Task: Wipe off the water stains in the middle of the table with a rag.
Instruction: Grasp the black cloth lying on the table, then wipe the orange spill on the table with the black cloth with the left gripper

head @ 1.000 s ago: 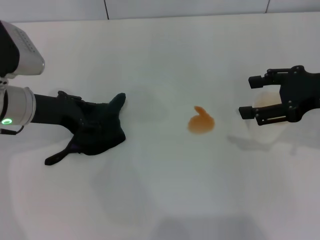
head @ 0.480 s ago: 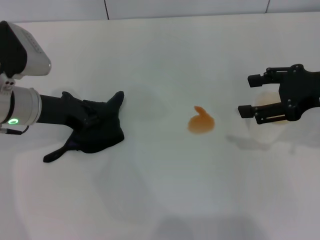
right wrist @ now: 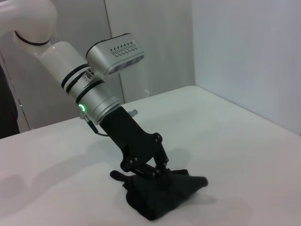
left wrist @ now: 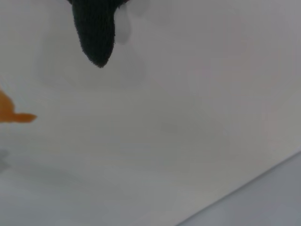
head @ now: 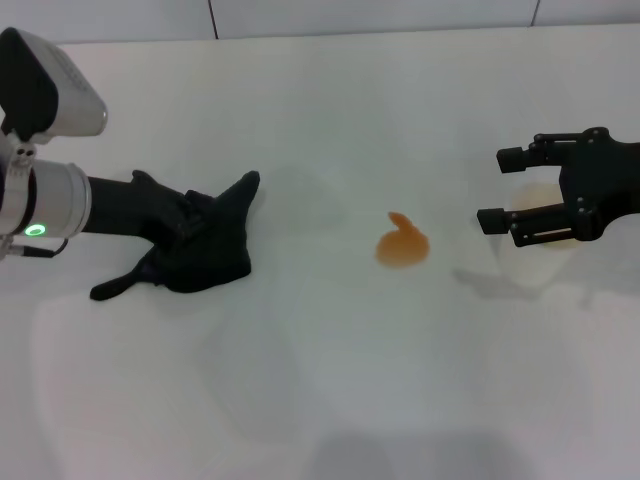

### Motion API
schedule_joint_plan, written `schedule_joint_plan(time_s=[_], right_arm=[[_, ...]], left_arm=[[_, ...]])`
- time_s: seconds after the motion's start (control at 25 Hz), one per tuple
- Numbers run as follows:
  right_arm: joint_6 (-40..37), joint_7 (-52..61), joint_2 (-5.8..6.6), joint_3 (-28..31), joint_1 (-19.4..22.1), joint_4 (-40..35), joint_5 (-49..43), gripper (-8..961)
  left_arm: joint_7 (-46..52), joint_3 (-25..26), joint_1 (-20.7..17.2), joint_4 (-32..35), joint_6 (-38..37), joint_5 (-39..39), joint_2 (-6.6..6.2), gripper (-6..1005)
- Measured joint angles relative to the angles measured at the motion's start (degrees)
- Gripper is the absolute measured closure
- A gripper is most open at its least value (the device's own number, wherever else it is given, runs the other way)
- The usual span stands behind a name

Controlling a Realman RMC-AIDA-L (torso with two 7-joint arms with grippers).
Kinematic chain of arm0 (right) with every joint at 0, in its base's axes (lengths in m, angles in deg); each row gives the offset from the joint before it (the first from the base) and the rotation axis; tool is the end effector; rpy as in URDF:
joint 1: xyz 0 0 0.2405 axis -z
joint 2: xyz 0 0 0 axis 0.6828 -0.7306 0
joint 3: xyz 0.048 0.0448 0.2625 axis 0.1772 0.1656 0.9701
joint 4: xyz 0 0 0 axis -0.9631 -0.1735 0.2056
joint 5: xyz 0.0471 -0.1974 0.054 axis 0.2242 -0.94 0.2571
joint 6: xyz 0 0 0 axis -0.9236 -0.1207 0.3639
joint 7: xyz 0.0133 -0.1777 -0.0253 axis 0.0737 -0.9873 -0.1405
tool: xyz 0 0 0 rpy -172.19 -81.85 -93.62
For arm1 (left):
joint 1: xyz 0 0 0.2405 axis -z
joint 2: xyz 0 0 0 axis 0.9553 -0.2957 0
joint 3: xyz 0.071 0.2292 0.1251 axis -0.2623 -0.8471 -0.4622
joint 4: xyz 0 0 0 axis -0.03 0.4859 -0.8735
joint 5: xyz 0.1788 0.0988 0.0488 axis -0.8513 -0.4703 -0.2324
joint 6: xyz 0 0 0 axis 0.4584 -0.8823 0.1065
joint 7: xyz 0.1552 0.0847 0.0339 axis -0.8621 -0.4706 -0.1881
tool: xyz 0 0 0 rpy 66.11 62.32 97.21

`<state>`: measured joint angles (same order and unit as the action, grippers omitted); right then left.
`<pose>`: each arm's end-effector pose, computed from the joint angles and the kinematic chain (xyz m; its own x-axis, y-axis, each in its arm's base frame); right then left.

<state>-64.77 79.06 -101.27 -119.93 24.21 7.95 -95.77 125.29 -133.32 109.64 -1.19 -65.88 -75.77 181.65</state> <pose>0.2137 0.3370 0.0232 0.9065 -0.2401 -0.3471 -0.3324 -0.9130 -0.2364 -0.2801 0.4000 -0.0623 0.9119 0.4060 0.0598 0.4000 -0.8465 -0.3515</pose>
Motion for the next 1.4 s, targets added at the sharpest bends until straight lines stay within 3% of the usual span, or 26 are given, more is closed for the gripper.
schedule_joint_plan(time_s=[0.16,0.48,0.76,1.16,1.4], right_arm=[[0.1,0.0,0.0,0.2,0.0,0.0,0.1,113],[0.5,0.0,0.0,0.3,0.1,0.0,0.2,112],[0.7,-0.2,0.09,0.5,0.1,0.0,0.3,112],[1.1,-0.3,0.09,0.5,0.3,0.0,0.9,112],[1.1,-0.4,0.09,0.5,0.7,0.0,0.9,112]], left_arm=[[-0.9,-1.2,0.6,0.0,1.8,2.6,0.1,923],[-2.7,-13.2,1.1,-0.6,9.6,13.4,0.1,923],[-5.9,-13.7,7.0,-8.1,14.8,17.8,-0.16,923],[-9.6,-14.4,11.8,-12.9,18.0,22.2,0.37,923],[-9.8,-22.2,12.0,-13.3,18.4,30.1,0.44,923]])
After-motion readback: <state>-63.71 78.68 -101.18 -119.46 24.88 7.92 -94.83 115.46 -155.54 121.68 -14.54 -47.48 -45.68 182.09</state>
